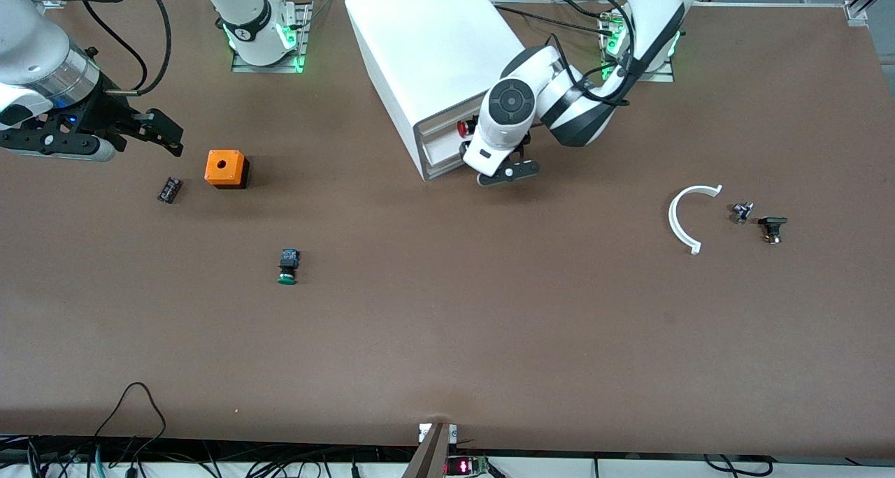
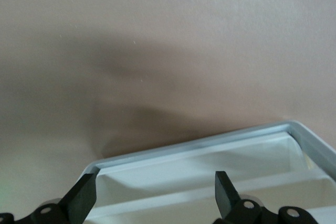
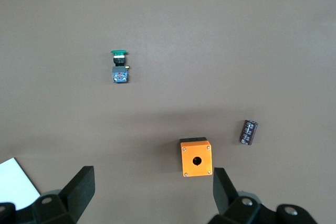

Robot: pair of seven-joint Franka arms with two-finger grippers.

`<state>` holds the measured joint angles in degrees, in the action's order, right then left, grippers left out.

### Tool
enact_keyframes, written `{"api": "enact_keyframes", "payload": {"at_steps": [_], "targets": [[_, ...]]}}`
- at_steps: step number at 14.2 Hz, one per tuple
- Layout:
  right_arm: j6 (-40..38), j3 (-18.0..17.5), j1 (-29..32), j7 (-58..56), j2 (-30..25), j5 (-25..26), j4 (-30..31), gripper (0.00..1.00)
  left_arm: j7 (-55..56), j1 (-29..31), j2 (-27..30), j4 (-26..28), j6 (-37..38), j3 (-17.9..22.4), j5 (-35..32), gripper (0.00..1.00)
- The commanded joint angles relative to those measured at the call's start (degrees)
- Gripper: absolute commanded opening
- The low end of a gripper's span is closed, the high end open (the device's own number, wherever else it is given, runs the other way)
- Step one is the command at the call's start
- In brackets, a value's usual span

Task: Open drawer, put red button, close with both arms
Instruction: 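Push the drawer fully shut with the left gripper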

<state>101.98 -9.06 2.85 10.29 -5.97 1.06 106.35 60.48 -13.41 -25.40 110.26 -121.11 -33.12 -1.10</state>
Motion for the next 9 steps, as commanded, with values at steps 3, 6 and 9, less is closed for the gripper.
{"api": "enact_keyframes", "payload": {"at_steps": [3,6,9], "targets": [[-2.1,-0.6,1.4,-1.3,3.1,0.1,-6.1,1.0,0.5,0.5,1.5,1.6,-0.5,-1.2,4.7,1.0],[-6.2,-0.4,1.6,-1.6,6.7,0.0,-11.6,1.0,0.3,0.1,1.1,1.6,-0.4,-1.8,6.2,1.0],[-6.4,-0.4,1.5,-1.6,7.1,0.0,-11.9,1.0,-0.3,0.2,1.1,1.5,-0.4,-1.8,7.3,1.0]]}}
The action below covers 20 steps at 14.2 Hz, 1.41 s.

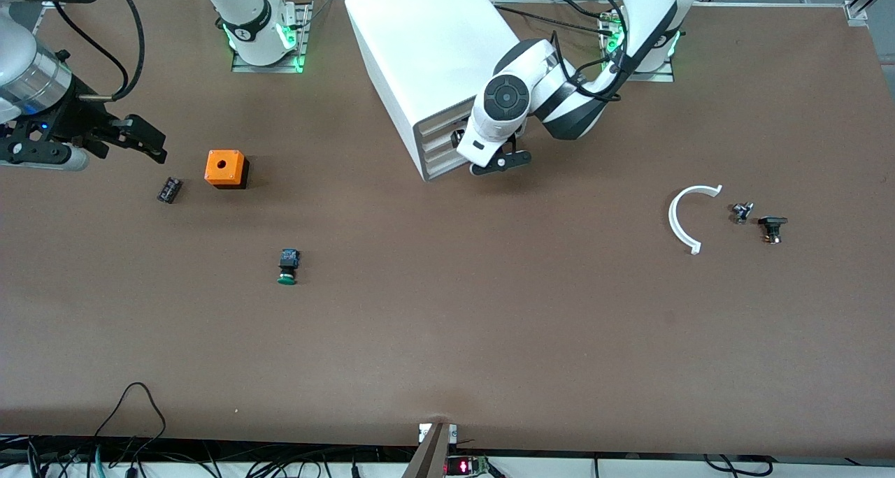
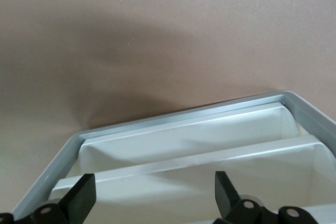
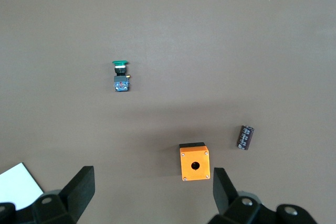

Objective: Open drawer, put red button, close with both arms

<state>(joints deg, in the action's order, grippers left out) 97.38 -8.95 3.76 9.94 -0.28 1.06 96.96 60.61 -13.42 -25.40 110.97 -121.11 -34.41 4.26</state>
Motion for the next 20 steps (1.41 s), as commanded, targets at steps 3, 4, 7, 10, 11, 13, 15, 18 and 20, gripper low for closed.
{"api": "enact_keyframes", "payload": {"at_steps": [3,4,7,10,11,13,15,18,20], "targets": [[-1.8,-0.5,0.7,-1.6,1.4,0.2,-2.7,1.0,-0.8,0.6,1.1,0.0,1.1,-0.3,1.3,1.0],[-1.8,-0.5,0.6,-1.6,1.4,0.3,-2.7,1.0,-0.8,0.9,1.2,-1.8,2.7,0.2,1.0,1.0],[-1.7,-0.5,0.6,-1.6,1.4,0.3,-2.7,1.0,-4.9,5.6,1.3,-8.6,10.5,0.4,-3.6,1.0],[-1.7,-0.5,0.6,-1.6,1.4,0.0,-2.7,1.0,-10.7,7.8,1.3,-15.7,18.5,0.4,-11.2,1.0],[-1.7,-0.5,0.6,-1.6,1.4,0.0,-2.7,1.0,-13.5,9.3,1.3,-17.8,20.5,0.5,-11.6,1.0],[-1.8,-0.5,0.6,-1.6,1.3,-0.1,-2.7,1.0,-22.2,13.7,1.4,-22.3,25.3,0.4,-11.7,1.0],[-1.8,-0.5,0.6,-1.6,1.4,0.0,-2.7,1.0,-31.1,17.5,1.4,-26.7,30.8,0.4,-11.8,1.0],[-1.7,-0.5,0.5,-1.6,1.4,0.1,-2.7,1.0,-43.3,22.0,1.8,-31.7,36.0,0.3,-11.7,1.0],[-1.7,-0.5,0.5,-1.6,1.4,0.0,-2.7,1.0,-48.6,24.4,1.9,-34.4,39.7,-0.4,-11.7,1.0]]}}
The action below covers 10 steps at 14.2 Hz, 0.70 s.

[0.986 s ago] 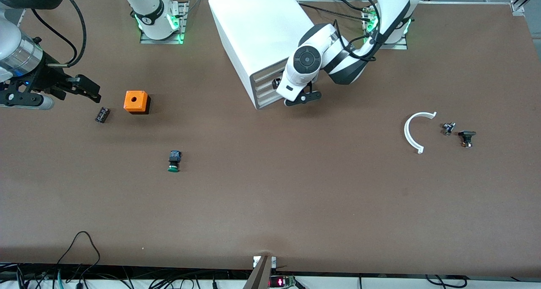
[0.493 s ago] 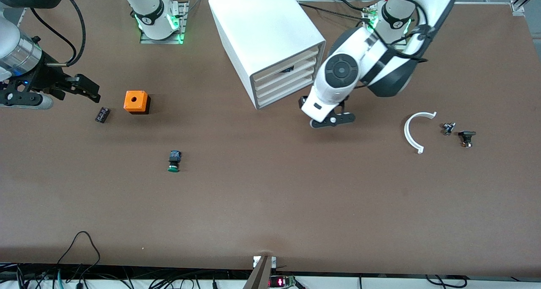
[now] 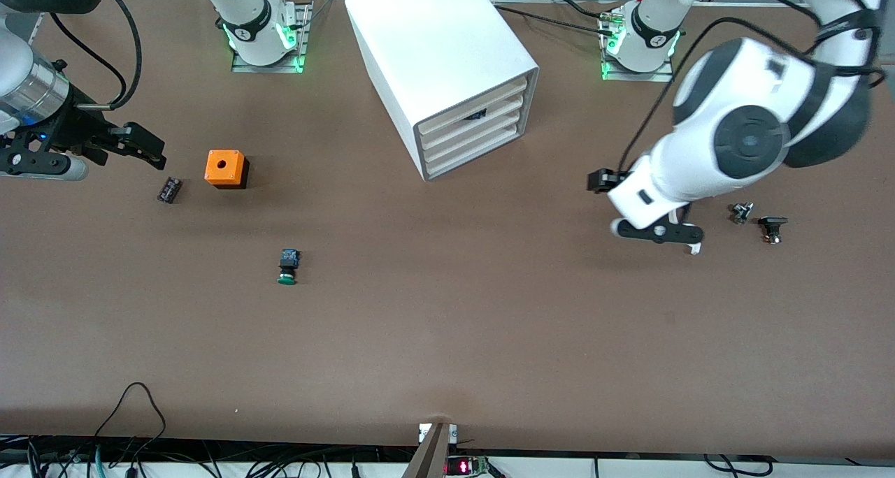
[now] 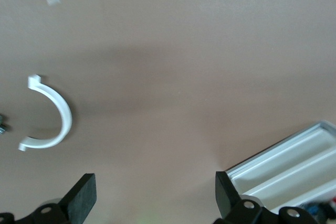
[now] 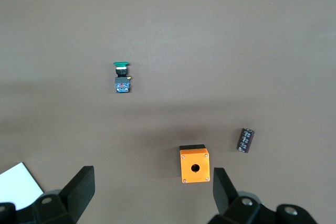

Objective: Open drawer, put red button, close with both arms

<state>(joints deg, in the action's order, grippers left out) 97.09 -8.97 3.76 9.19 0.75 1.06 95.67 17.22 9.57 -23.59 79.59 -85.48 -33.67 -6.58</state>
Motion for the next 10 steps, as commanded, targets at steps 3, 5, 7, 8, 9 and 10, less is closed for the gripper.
{"api": "enact_keyframes", "payload": {"at_steps": [3,5,7,8,9,10], "targets": [[-1.4,-0.5,0.5,-0.8,0.4,0.1,-1.5,1.0,-9.5,3.3,3.3,-4.5,9.8,-1.0,-0.7,1.0],[-1.5,-0.5,0.5,-0.8,0.4,0.1,-1.8,1.0,-16.3,4.1,6.6,-3.4,10.2,1.3,0.1,1.0],[-1.5,-0.6,0.5,-0.8,0.4,0.1,-1.8,1.0,-19.9,1.0,12.3,1.7,6.0,9.0,1.1,1.0],[-1.5,-0.6,0.5,-0.8,0.4,0.1,-1.8,1.0,-20.1,-0.2,15.1,4.1,3.8,13.8,4.1,1.0],[-1.5,-0.6,0.5,-0.8,0.4,0.1,-1.8,1.0,-20.3,-2.5,17.4,7.1,0.1,19.3,7.0,1.0],[-1.5,-0.6,0.5,-0.9,0.4,0.1,-1.8,1.0,-20.7,-5.8,20.1,10.5,-4.0,24.7,8.1,1.0]]}}
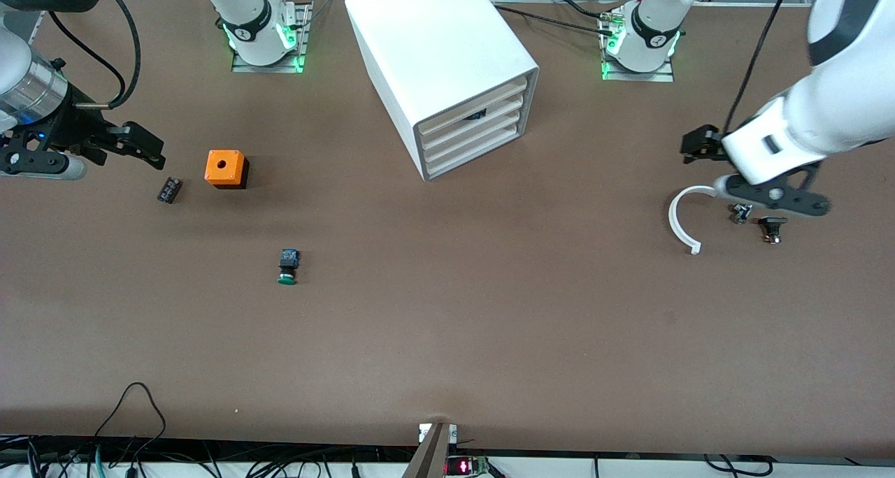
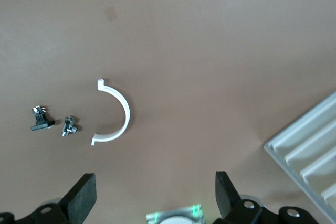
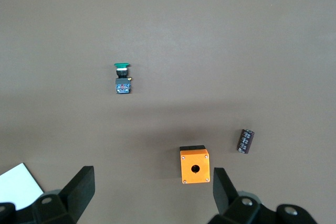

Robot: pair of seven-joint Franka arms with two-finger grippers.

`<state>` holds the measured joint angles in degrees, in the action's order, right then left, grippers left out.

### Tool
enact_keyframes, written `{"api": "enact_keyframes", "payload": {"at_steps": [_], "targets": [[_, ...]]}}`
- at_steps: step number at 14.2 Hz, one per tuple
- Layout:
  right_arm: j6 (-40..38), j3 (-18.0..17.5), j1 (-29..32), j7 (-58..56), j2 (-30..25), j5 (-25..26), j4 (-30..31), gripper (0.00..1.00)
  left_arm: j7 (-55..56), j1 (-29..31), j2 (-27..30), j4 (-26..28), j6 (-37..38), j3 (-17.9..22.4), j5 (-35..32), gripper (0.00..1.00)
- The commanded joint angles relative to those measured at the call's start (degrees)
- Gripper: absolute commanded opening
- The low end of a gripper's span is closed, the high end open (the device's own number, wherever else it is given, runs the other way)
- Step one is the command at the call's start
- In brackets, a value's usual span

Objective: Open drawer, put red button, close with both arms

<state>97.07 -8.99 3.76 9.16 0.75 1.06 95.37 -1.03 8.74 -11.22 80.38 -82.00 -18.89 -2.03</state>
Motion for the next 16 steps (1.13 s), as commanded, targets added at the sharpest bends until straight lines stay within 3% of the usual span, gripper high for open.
{"api": "enact_keyframes", "payload": {"at_steps": [1,5,16], "targets": [[-1.4,-0.6,0.5,-0.8,0.4,0.1,-1.5,1.0,-3.4,-7.1,9.6,12.6,-10.8,13.6,3.6,1.0],[-1.4,-0.6,0.5,-0.8,0.5,0.1,-1.5,1.0,-4.3,-10.7,16.3,21.9,-18.6,17.2,2.9,1.0],[-1.5,-0.6,0.3,-1.0,0.8,0.3,-1.8,1.0,-4.2,-10.6,15.0,19.3,-14.0,16.3,2.2,1.0]]}}
